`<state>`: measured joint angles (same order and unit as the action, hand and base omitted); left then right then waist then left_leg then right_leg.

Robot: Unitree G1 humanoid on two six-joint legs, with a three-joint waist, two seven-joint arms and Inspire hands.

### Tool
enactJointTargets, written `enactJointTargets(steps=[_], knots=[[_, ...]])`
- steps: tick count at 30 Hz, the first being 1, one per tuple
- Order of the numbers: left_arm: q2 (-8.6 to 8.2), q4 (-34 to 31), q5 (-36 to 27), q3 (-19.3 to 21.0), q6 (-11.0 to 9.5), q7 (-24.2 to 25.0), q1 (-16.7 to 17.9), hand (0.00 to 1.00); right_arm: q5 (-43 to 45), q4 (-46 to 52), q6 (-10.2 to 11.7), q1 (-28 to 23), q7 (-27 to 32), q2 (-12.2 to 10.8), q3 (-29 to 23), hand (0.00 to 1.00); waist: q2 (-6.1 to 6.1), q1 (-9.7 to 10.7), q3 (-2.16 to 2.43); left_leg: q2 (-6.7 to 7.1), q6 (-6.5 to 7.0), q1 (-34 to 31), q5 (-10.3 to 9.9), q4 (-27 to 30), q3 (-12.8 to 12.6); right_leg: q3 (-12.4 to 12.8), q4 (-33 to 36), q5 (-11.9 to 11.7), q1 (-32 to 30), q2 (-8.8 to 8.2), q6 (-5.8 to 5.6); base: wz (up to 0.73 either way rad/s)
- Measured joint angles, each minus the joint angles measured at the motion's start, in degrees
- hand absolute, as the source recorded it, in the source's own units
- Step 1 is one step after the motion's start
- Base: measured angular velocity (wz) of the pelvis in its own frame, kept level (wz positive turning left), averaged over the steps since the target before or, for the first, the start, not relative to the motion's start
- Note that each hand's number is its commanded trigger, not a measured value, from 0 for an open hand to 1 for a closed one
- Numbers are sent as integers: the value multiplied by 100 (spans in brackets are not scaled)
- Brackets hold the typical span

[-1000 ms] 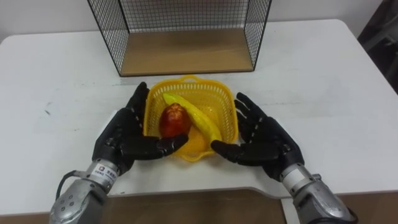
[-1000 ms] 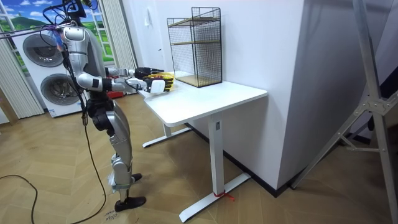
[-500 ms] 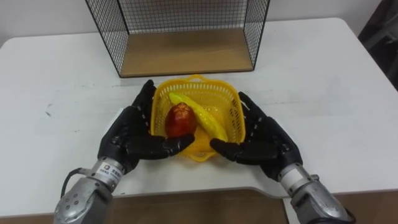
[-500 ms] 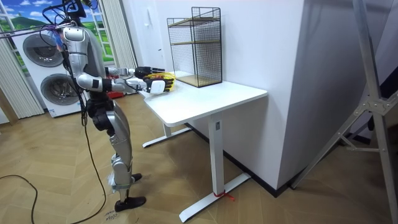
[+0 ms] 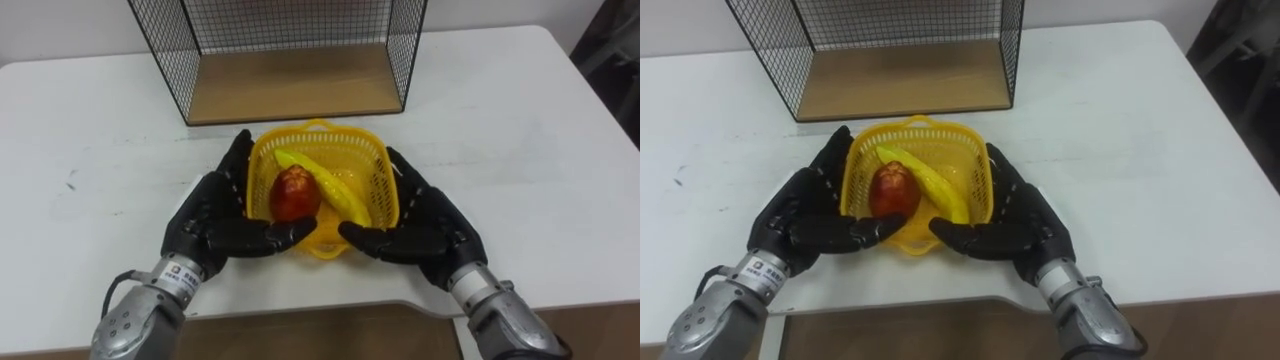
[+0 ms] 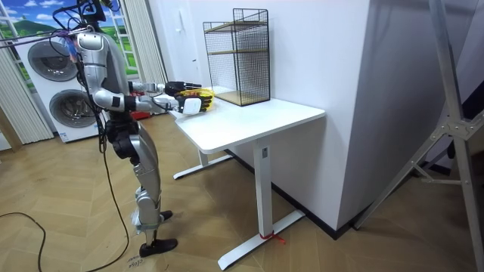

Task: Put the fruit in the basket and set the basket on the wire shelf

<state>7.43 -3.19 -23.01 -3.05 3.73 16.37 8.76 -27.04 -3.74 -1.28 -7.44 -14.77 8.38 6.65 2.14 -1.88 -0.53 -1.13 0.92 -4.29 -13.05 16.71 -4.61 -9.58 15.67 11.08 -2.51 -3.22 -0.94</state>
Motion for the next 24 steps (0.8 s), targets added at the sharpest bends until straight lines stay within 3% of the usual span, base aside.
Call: enactJointTargets(steps=[7,16,24], knots=[[-27,0,-4,-163,-20,-58,-4,0,1,5,0,197,169,-3,23,0,-51,17,-28,1,-10,-28,9,-8,-16,25,9,0,-75,5,0,-1],[-81,0,-4,-158,-168,-103,-51,0,1,44,54,362,271,-18,0,0,-128,8,-35,1,-11,20,10,-7,-13,87,-4,0,-49,15,0,-2],[-148,-21,-4,-142,-171,-118,-119,0,1,208,68,380,443,-61,-12,0,-150,-26,-32,-15,-12,-9,8,62,-35,112,8,-12,-59,27,19,-1]])
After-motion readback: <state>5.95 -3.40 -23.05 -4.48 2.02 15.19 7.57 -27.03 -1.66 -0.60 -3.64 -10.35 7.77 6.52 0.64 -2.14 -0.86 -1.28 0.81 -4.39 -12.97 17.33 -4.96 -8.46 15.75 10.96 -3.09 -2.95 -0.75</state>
